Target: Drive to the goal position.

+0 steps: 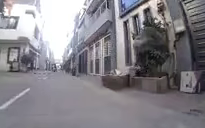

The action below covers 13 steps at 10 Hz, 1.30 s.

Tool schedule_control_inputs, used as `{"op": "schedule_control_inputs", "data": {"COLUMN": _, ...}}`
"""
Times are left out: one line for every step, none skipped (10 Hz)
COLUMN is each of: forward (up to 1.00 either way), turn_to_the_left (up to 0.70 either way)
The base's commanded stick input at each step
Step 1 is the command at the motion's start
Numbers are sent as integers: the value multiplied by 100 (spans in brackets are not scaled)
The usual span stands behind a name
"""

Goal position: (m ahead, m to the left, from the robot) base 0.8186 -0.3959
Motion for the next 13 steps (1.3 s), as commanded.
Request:
{"op": "schedule_control_inputs", "data": {"forward": 70, "turn_to_the_left": -35}}
{"op": "schedule_control_inputs", "data": {"forward": 70, "turn_to_the_left": -35}}
{"op": "schedule_control_inputs", "data": {"forward": 70, "turn_to_the_left": -35}}
{"op": "schedule_control_inputs", "data": {"forward": 70, "turn_to_the_left": -35}}
{"op": "schedule_control_inputs", "data": {"forward": 70, "turn_to_the_left": -35}}
{"op": "schedule_control_inputs", "data": {"forward": 70, "turn_to_the_left": -35}}
{"op": "schedule_control_inputs", "data": {"forward": 70, "turn_to_the_left": -35}}
{"op": "schedule_control_inputs", "data": {"forward": 70, "turn_to_the_left": -35}}
{"op": "schedule_control_inputs", "data": {"forward": 70, "turn_to_the_left": -35}}
{"op": "schedule_control_inputs", "data": {"forward": 70, "turn_to_the_left": -35}}
{"op": "schedule_control_inputs", "data": {"forward": 70, "turn_to_the_left": -35}}
{"op": "schedule_control_inputs", "data": {"forward": 70, "turn_to_the_left": -35}}
{"op": "schedule_control_inputs", "data": {"forward": 70, "turn_to_the_left": -35}}
